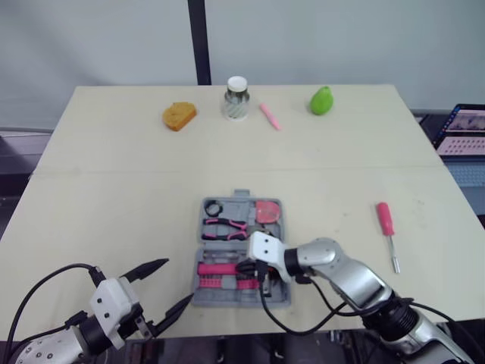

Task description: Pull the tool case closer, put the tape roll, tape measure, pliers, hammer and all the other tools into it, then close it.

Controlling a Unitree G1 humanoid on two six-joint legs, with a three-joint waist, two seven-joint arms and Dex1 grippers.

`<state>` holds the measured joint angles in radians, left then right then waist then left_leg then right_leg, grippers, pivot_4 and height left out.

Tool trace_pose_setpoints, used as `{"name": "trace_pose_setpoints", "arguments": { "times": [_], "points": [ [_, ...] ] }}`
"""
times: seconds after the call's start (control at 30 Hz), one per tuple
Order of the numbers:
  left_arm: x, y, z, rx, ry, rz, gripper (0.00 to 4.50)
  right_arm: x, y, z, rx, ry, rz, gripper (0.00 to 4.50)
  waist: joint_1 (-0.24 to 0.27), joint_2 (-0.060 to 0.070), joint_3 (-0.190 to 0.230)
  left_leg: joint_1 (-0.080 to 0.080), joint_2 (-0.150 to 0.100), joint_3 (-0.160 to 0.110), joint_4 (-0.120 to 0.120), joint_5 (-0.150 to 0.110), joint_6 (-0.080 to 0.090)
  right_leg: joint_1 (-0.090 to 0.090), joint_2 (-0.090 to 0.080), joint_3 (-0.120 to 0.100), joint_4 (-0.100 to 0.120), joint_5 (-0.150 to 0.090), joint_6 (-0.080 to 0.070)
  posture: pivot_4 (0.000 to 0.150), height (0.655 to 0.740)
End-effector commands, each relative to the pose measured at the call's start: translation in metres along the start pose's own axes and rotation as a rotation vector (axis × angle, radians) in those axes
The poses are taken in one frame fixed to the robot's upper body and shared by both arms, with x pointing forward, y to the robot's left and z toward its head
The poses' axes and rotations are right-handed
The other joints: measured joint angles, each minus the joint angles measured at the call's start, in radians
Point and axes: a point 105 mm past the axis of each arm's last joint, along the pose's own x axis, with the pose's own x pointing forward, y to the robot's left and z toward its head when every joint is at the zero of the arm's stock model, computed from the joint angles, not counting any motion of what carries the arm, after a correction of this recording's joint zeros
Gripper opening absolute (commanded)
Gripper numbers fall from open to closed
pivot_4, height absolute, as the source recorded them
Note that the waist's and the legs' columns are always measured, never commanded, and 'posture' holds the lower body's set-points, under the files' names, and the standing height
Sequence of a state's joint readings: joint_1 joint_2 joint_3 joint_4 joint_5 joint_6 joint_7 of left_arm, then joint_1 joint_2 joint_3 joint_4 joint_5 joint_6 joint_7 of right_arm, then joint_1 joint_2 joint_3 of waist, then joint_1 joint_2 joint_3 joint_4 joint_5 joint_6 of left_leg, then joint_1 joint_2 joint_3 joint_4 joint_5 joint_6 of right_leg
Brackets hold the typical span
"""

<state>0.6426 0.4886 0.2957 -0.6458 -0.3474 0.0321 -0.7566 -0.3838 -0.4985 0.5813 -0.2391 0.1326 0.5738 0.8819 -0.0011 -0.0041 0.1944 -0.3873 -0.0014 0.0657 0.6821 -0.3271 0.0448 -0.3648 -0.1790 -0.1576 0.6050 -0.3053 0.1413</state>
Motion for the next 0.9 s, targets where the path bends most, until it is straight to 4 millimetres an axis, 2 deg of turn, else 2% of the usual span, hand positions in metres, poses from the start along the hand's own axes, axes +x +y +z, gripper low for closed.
{"name": "trace_pose_setpoints", "arguments": {
  "times": [0.03, 0.13, 0.2, 0.63, 0.9],
  "points": [
    [0.001, 0.000, 0.004, 0.017, -0.012, -0.008, 4.50, 0.003, 0.001, -0.035, 0.122, 0.128, -0.015, 0.06, 0.000, 0.000, -0.003, 0.000, 0.000, 0.000, 0.000, 0.000, 0.000, 0.000, 0.000, 0.000, 0.000, 0.000, 0.000, 0.150, 0.7400],
    [0.003, 0.000, 0.005, 0.018, -0.015, -0.010, 4.50, 0.003, 0.005, -0.020, 0.141, 0.043, 0.015, 0.06, 0.000, 0.001, -0.009, 0.001, 0.001, 0.000, 0.000, -0.001, -0.001, 0.000, 0.001, 0.000, 0.000, 0.000, -0.001, 0.150, 0.7400],
    [0.003, 0.000, 0.005, 0.017, -0.016, -0.011, 4.50, 0.002, 0.004, -0.021, 0.133, 0.060, 0.009, 0.06, 0.000, 0.002, -0.010, 0.001, 0.001, 0.000, 0.000, -0.001, -0.001, 0.001, 0.001, 0.000, 0.000, 0.000, -0.001, 0.150, 0.7400],
    [0.006, 0.001, 0.005, 0.019, -0.021, -0.014, 4.50, -0.002, 0.002, -0.057, 0.222, 0.236, -0.017, 0.06, 0.002, 0.006, -0.020, 0.002, 0.001, -0.001, 0.000, -0.003, 0.000, 0.004, 0.001, -0.001, -0.003, 0.000, -0.001, 0.150, 0.7400],
    [0.006, 0.001, 0.005, 0.019, -0.020, -0.016, 4.50, -0.004, 0.004, -0.072, 0.208, 0.325, -0.015, 0.06, 0.004, 0.010, -0.026, 0.004, 0.001, -0.001, 0.000, -0.005, 0.000, 0.006, 0.001, -0.001, -0.009, 0.000, -0.001, 0.150, 0.7400]
  ]
}}
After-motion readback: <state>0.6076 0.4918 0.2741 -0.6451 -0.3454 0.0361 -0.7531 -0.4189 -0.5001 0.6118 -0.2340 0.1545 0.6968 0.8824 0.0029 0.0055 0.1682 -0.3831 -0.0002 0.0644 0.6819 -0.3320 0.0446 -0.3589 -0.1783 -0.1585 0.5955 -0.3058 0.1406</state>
